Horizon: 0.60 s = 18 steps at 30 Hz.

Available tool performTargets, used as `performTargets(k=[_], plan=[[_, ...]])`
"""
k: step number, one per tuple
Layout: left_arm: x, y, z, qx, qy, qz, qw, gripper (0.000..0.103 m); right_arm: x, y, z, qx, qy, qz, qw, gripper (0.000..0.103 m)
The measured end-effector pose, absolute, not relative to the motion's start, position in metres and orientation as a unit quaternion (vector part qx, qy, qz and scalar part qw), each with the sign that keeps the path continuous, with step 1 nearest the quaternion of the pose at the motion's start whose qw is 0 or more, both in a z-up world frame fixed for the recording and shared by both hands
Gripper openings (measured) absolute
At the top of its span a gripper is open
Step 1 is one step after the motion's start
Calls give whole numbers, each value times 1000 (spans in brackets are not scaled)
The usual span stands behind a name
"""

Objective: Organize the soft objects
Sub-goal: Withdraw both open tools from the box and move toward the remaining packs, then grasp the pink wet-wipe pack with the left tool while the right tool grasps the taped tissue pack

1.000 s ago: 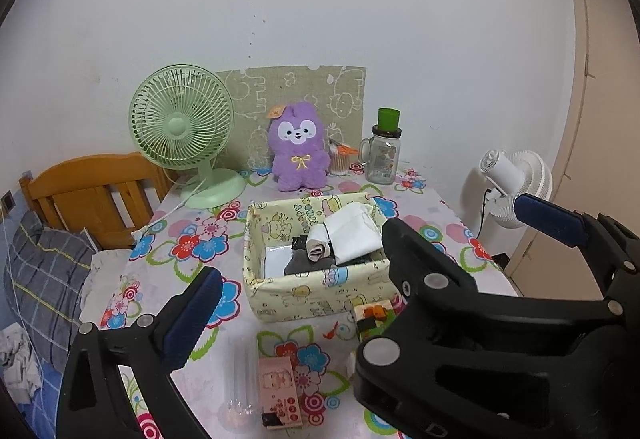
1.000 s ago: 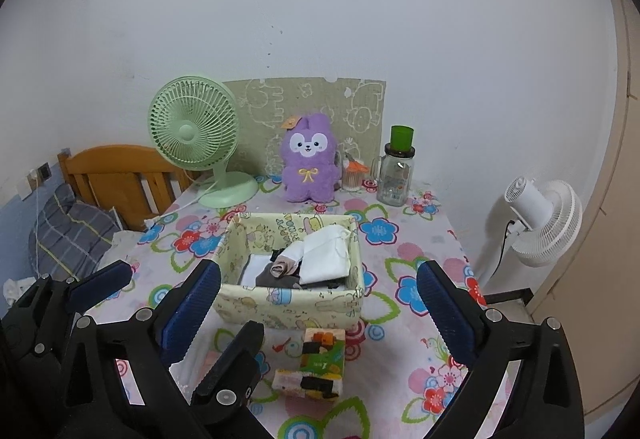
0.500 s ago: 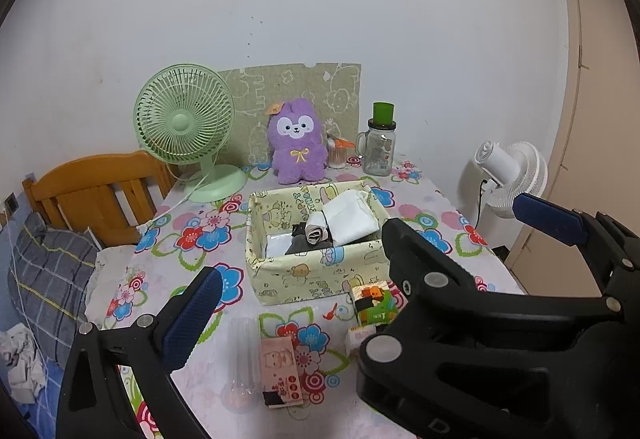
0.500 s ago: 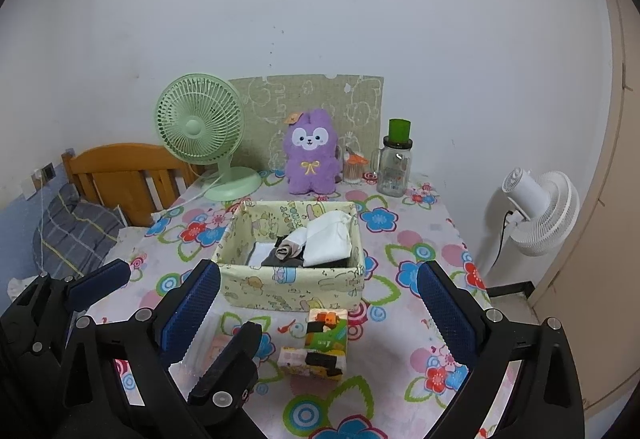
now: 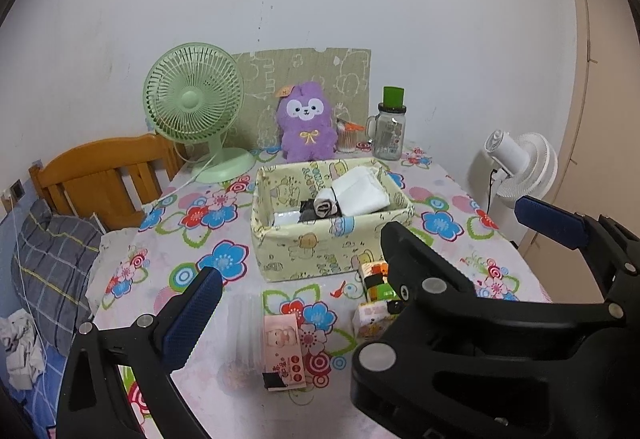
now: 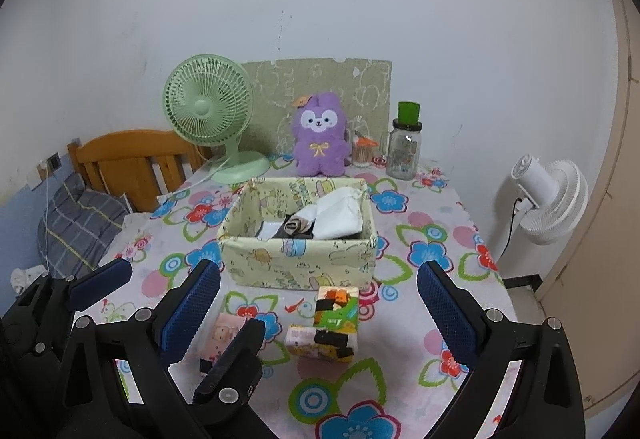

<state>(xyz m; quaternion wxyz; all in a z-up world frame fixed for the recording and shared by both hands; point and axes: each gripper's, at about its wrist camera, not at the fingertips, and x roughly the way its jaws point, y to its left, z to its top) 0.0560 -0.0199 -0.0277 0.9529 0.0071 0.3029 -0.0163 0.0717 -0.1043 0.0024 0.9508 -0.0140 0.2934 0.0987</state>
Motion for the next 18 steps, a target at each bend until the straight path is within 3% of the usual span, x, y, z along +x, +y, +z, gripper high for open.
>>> performTargets(k=[18], plan=[[62,-14,-102,-7,331,-10,944,103,82,-98,-75,-15,321,95,942,100]])
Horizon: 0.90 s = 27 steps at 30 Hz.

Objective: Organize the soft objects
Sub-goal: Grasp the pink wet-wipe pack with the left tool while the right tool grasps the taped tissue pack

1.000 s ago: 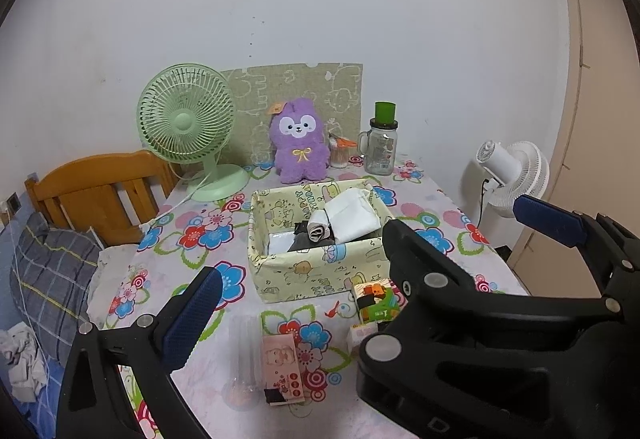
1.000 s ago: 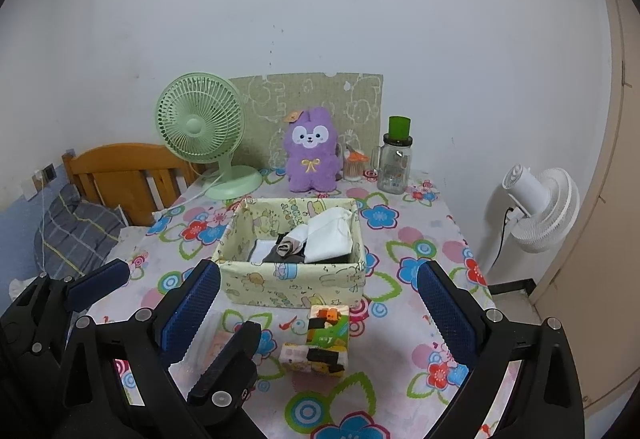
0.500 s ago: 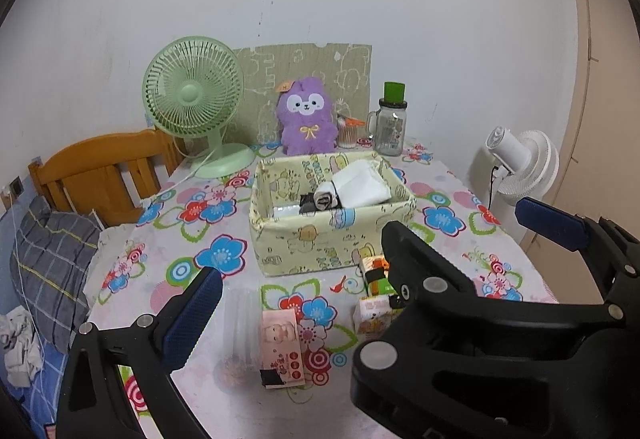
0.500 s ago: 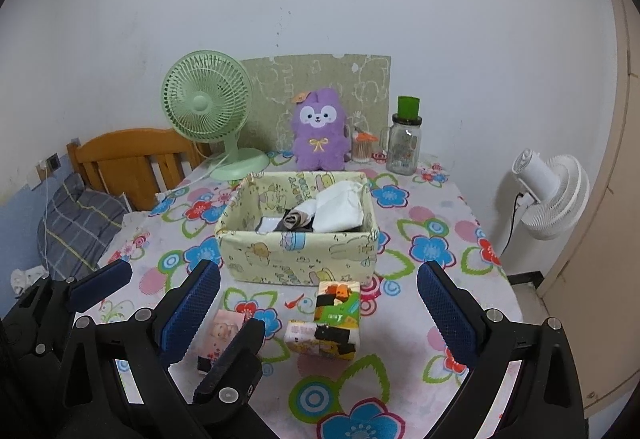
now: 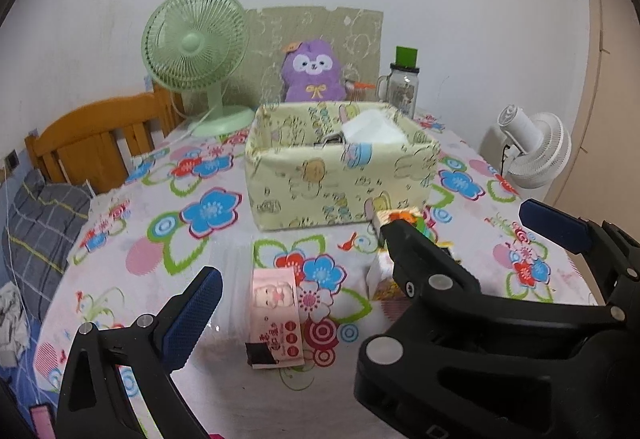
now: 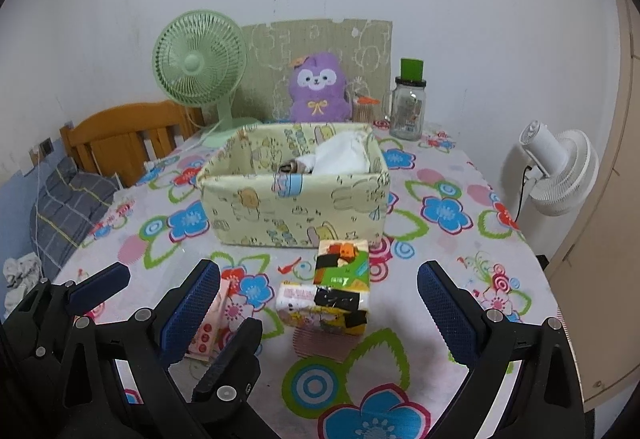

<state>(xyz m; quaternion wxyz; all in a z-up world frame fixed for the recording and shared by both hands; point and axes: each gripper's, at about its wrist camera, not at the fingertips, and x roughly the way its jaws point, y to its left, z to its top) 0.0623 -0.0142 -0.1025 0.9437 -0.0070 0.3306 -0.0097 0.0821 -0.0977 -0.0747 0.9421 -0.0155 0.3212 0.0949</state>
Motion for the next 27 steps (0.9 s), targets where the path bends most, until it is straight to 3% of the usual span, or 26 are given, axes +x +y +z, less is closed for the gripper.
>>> performTargets(k=[27], plan=[[103,0,-174,-29,402,10,915,103,131,-81,-150,-17,400,71,913,100]])
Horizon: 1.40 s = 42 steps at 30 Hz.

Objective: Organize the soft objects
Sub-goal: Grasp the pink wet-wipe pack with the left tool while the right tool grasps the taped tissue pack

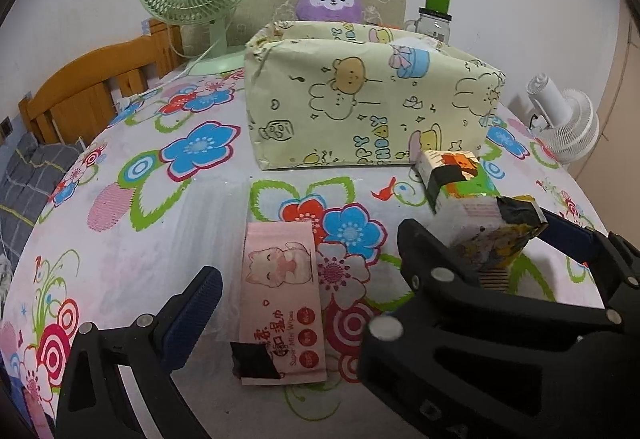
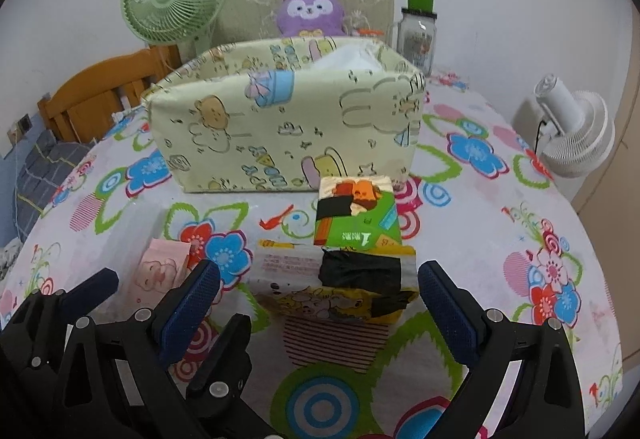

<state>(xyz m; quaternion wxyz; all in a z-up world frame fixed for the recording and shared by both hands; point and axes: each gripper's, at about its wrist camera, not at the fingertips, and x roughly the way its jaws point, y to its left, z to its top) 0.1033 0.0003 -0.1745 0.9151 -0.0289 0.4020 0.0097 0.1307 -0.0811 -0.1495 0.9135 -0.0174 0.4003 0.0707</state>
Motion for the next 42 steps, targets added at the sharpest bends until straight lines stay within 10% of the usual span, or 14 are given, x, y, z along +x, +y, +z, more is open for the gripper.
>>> performTargets(k=[6,28,33,42], plan=[[107,-4,-175,-20,408,6,913,103,132,-84,-151,-17,402,65,913,77],[113,-17,-180,-34,429,-15,903,82,130,-101,-150,-6,403,58,913,77],[112,-14,-179,-25,424,7,905,41,129,-99,-148,-10,403,62,913,77],[108,-12,-172,-27,419,12,908,40,124,-99,-141,-2,398,66,915,77]])
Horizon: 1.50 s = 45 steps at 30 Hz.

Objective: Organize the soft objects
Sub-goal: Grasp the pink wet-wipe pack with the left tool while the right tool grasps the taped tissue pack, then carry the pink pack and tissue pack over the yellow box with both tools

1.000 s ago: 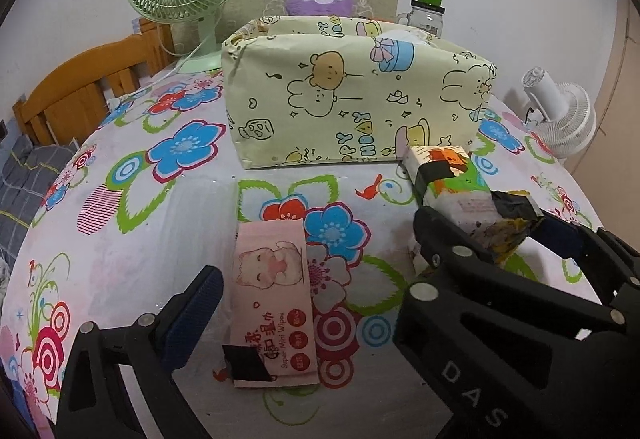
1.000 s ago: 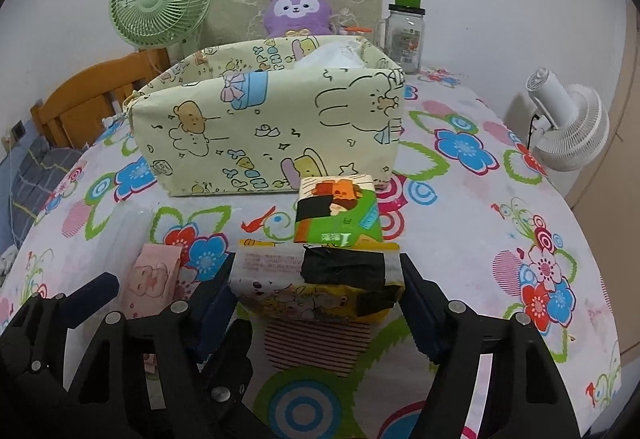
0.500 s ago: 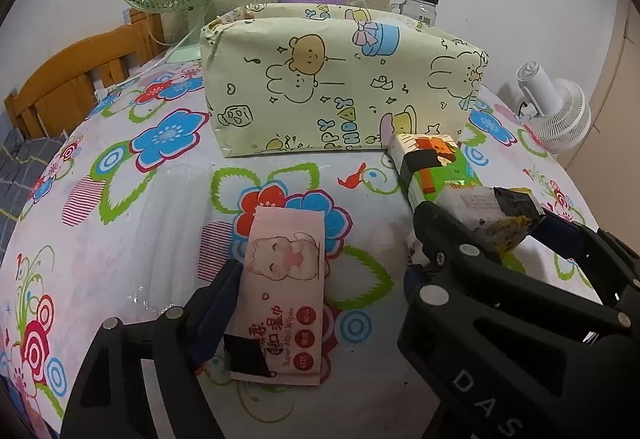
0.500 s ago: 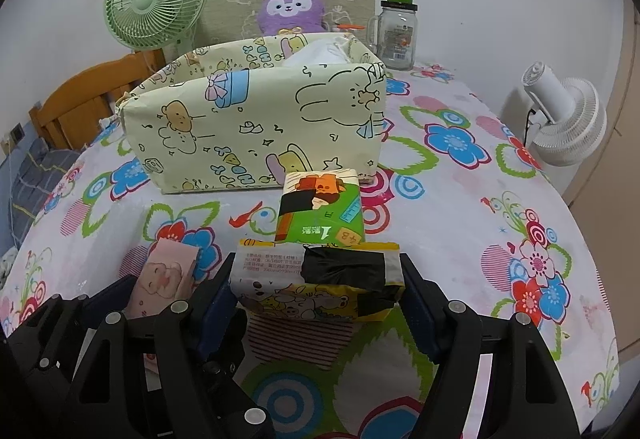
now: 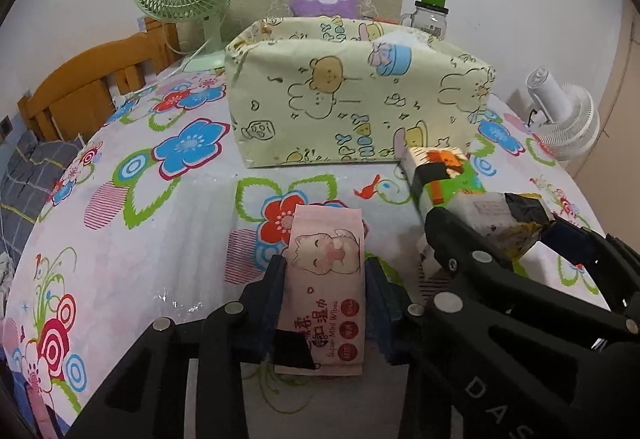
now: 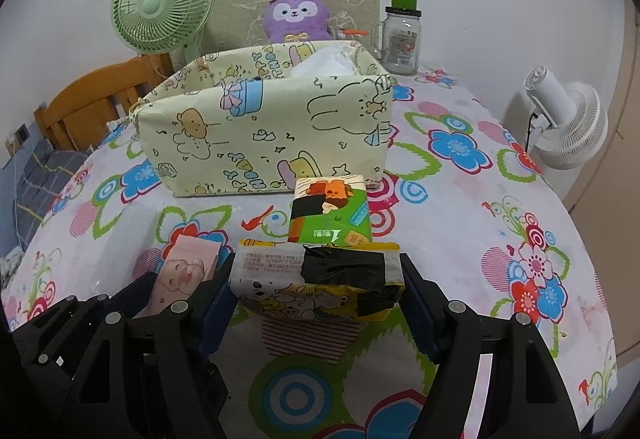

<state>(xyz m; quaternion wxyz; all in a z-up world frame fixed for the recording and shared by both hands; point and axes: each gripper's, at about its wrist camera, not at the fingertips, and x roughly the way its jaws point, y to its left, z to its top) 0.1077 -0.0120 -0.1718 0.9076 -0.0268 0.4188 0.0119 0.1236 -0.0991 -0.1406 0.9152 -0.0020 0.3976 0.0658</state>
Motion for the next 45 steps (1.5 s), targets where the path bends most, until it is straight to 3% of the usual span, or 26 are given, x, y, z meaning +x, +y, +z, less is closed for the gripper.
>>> performTargets(k=[45], plan=[[69,-42,-48,-16,333,-15,943,40,77,-131,-10,2,311,56,949,77]])
